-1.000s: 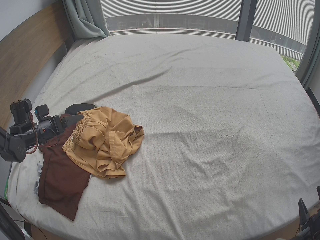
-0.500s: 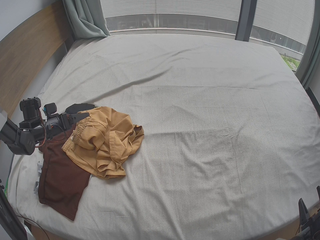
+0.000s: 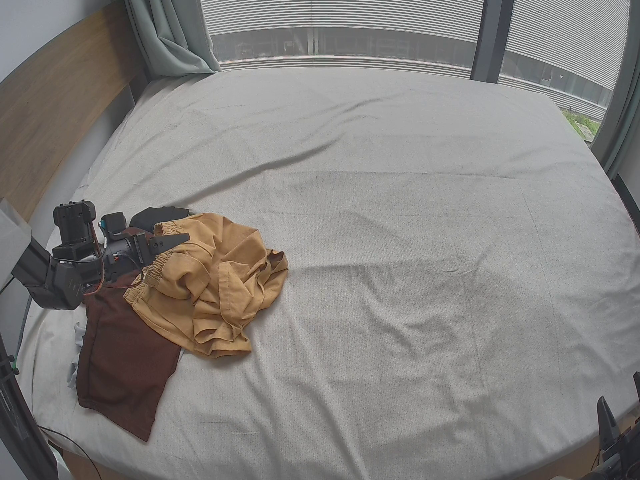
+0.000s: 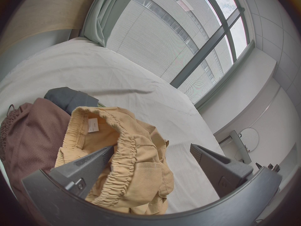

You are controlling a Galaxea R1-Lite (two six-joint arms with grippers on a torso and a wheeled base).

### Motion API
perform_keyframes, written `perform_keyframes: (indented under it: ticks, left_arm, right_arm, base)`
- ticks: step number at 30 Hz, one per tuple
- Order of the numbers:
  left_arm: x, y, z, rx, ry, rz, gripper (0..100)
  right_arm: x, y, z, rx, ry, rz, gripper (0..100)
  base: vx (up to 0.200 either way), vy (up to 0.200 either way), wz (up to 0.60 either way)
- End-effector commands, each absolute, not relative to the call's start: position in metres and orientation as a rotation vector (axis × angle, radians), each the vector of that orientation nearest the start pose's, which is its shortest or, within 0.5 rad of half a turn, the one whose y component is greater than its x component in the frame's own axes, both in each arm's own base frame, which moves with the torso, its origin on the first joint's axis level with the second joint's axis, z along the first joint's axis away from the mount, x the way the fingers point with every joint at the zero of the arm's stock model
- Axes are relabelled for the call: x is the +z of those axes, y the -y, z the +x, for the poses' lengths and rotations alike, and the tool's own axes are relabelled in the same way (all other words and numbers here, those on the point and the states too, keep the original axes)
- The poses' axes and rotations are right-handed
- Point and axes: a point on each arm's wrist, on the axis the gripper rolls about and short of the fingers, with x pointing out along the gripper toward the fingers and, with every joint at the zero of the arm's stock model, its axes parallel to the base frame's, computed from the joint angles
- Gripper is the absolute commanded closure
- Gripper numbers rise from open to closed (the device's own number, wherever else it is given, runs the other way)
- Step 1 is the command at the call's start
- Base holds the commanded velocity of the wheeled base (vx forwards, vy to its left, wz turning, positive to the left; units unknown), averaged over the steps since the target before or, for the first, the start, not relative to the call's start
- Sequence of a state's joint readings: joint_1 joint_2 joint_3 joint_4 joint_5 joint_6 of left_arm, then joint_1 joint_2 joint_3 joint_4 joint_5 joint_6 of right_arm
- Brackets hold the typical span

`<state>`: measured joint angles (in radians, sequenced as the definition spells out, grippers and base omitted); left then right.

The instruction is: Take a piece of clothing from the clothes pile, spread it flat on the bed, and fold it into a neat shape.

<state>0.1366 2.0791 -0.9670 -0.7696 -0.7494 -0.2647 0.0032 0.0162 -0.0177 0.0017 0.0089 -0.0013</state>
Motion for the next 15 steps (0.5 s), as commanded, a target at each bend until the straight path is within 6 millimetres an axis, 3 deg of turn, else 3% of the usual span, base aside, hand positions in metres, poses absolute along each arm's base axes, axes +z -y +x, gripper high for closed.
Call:
perform_keyframes:
  ticks: [1, 15]
  left_arm:
    - [0.100, -0.034, 0.381, -0.570, -0.415, -0.412, 0]
    - [0.093, -0.021, 0.384, -0.601, -0.435, -0.410, 0]
  right_arm:
    - [0.076, 0.000, -0.023, 0.012, 0.000, -0.002, 0]
    - [0.075, 0.000, -0.023, 0.011, -0.002, -0.002, 0]
  base:
    - [0.000, 0.000, 0.00]
    - [0.000, 0.000, 0.00]
